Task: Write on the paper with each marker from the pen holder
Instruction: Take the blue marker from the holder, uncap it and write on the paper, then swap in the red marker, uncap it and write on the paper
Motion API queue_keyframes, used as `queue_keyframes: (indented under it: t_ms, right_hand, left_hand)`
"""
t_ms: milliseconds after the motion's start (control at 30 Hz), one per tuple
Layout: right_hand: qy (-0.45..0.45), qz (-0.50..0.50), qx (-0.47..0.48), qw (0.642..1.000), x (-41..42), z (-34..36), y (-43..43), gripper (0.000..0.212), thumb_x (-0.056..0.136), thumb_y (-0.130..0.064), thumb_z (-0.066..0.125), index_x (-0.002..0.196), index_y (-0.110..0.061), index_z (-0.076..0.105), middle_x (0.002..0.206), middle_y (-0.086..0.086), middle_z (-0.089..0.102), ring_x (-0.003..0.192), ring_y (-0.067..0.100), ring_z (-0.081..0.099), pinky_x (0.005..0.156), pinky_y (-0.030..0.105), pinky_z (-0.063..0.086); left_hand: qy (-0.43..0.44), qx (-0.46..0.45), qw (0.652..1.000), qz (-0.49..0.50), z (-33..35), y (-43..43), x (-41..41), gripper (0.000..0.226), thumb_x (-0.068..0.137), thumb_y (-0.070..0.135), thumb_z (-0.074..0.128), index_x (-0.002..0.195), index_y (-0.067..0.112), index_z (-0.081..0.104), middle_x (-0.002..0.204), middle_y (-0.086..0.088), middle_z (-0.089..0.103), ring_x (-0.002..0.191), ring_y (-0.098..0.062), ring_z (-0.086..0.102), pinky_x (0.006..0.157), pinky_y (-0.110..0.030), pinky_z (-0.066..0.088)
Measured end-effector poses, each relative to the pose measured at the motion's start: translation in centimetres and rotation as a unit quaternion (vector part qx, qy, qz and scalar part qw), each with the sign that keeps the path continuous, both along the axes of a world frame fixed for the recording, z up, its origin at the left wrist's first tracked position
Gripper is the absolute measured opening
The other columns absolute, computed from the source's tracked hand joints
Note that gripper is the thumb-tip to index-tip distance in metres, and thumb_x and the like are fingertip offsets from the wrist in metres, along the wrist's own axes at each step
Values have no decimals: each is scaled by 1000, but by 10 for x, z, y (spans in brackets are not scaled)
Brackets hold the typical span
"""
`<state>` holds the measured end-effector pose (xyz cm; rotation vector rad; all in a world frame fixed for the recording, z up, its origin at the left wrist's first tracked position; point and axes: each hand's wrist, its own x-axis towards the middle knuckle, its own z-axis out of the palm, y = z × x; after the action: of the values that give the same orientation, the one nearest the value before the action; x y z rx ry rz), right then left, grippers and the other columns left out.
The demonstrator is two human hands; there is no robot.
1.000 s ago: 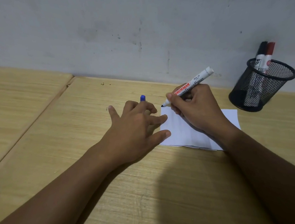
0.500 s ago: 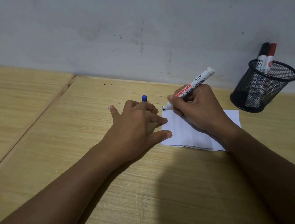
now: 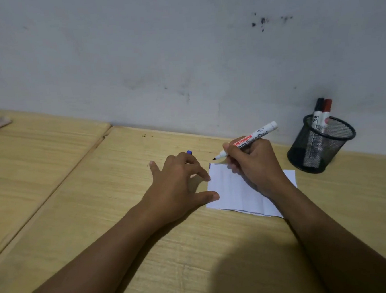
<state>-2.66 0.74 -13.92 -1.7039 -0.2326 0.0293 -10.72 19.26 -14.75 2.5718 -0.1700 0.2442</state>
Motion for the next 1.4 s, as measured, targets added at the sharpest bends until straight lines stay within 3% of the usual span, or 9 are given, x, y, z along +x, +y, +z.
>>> queue_keyframes:
  t_ms: [133,267,367,500,700,900,1200,1300,1400]
  right_hand:
    - [124,-17,229,965,1,21,-12,16,96,-14,66,87,0,69,62,7,64,55,15,54,50,23,44]
    - [80,-51,281,955,-5,54,-25,16,96,-13,65,84,-3,68,61,5,65,49,10,57,48,17,47]
    - [46,-44,247,967,-14,73,-33,16,97,-11,64,86,-1,68,61,7,64,49,11,57,46,18,48]
    - [28,-42,216,975,-29,85,-40,16,96,-11,65,85,0,70,61,8,65,50,15,56,45,21,47]
    - [-23,-61,171,983,-54,104,-49,17,95,-15,68,85,-3,74,62,6,69,53,16,59,51,26,48]
    - [-80,-75,160,981,-75,130,-61,18,95,-15,68,81,-6,76,62,7,69,53,15,59,51,28,49]
    - [-6,-87,128,988,-84,156,-104,35,93,-39,69,83,-6,74,62,7,62,51,15,52,50,25,42]
    - [-189,-250,-82,946,-77,150,-126,29,87,-42,74,99,-16,68,68,3,63,56,8,56,52,24,45]
    - [-331,-191,-228,896,-65,139,-144,27,90,-26,74,116,-26,66,95,-8,55,73,-8,59,61,20,49]
  left_hand:
    - [-19,-39,997,59,1,-2,-2,69,42,73,71,98,38,52,109,16,45,104,-8,46,103,-53,32]
    - [37,-66,991,112,17,-7,-1,107,48,73,73,139,31,35,123,10,47,118,-12,48,110,-46,25]
    - [85,-78,983,144,30,-7,15,81,73,71,62,141,35,38,107,11,59,114,-16,55,98,-46,26]
    - [57,18,979,197,46,-10,25,20,91,42,54,98,32,70,89,10,72,98,-17,64,79,-40,25]
    - [-37,-346,937,31,99,-44,2,15,89,26,69,103,22,75,83,5,77,73,-2,67,76,-26,55]
    - [-63,-385,919,-60,141,-83,-23,16,93,17,65,104,18,76,86,2,77,67,1,62,64,-9,47]
    - [-296,-129,945,-49,148,-133,-12,16,87,28,71,101,24,77,83,10,73,71,-9,62,73,-39,53]
    - [-327,-95,940,-32,155,-142,1,15,87,34,71,100,27,75,83,14,72,70,-9,61,74,-47,52]
    - [-372,-60,923,-79,160,-156,11,15,85,37,72,98,29,74,83,15,73,70,-6,61,77,-47,49]
